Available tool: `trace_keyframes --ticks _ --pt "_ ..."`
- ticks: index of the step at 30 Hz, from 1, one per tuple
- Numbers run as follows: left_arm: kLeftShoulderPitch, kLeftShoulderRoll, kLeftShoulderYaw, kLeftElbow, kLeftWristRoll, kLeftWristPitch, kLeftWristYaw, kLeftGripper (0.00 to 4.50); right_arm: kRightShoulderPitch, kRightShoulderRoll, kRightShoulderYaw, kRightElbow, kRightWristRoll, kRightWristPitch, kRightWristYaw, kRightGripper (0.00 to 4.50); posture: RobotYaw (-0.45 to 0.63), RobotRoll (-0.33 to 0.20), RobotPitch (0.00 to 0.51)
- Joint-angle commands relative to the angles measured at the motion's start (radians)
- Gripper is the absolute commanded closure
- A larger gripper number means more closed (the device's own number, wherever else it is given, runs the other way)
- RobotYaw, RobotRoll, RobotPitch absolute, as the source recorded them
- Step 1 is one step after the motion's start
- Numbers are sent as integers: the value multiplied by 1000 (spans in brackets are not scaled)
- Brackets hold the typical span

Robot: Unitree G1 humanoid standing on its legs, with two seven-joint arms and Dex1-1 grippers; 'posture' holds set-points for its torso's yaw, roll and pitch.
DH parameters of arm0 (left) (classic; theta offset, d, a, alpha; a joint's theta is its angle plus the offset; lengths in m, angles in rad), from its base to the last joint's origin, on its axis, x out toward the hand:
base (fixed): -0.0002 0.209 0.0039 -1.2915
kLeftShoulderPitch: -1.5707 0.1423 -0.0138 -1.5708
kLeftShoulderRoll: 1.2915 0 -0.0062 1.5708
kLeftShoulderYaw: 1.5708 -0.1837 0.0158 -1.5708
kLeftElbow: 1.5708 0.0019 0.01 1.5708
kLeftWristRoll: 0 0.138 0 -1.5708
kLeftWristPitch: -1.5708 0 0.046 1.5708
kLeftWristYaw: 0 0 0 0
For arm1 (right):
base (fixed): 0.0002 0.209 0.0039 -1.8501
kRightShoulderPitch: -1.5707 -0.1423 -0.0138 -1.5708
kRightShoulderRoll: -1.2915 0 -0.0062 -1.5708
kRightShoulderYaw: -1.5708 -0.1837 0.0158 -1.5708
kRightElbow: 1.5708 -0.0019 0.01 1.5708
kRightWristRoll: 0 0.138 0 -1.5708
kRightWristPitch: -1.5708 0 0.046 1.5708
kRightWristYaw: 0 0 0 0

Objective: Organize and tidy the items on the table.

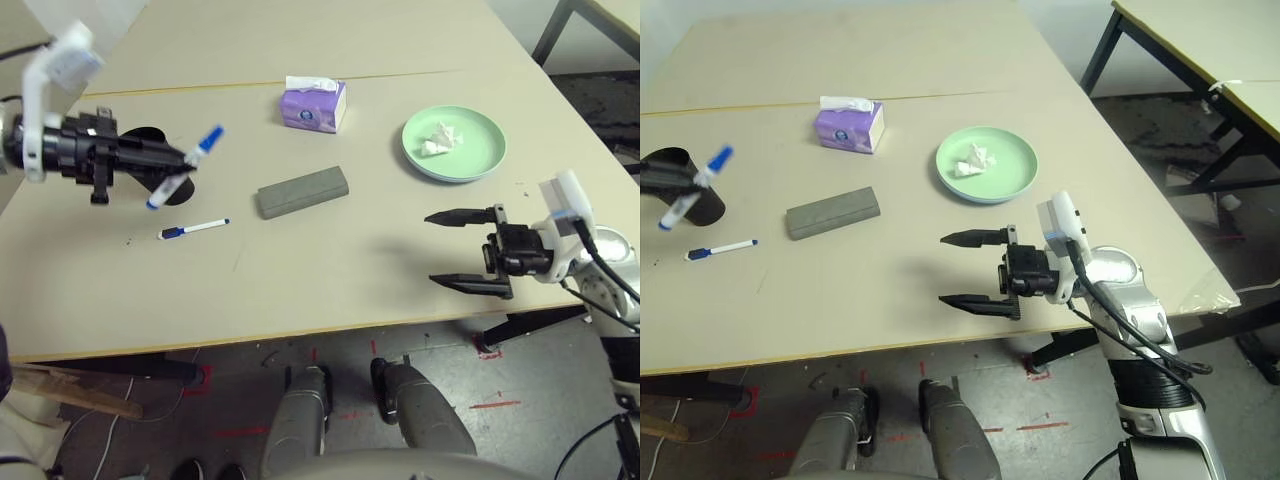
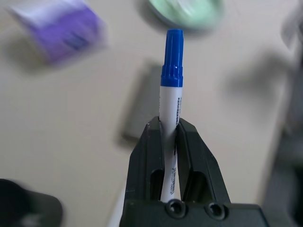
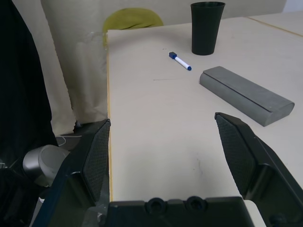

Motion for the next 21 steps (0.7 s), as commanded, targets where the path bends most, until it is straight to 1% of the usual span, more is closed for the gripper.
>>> trace_keyframes --ticks 1,6,11,14,21 --pt "0 -6 51 132 58 -108 106 4231 1 3 10 1 -8 -7 3 0 -89 0 179" --pt "-22 -53 148 277 68 -235 294 4231 2 3 6 9 -10 -13 3 0 -85 0 171" --pt "-61 -93 241 381 52 -353 452 4231 -1 5 6 16 -14 -18 2 0 -83 0 167" --pt "-74 -107 273 420 51 -398 496 4231 0 5 7 16 -16 -21 2 0 -82 0 165" --pt "-56 -149 299 489 56 -508 545 4231 -10 -3 4 24 -16 -19 7 0 -87 0 164"
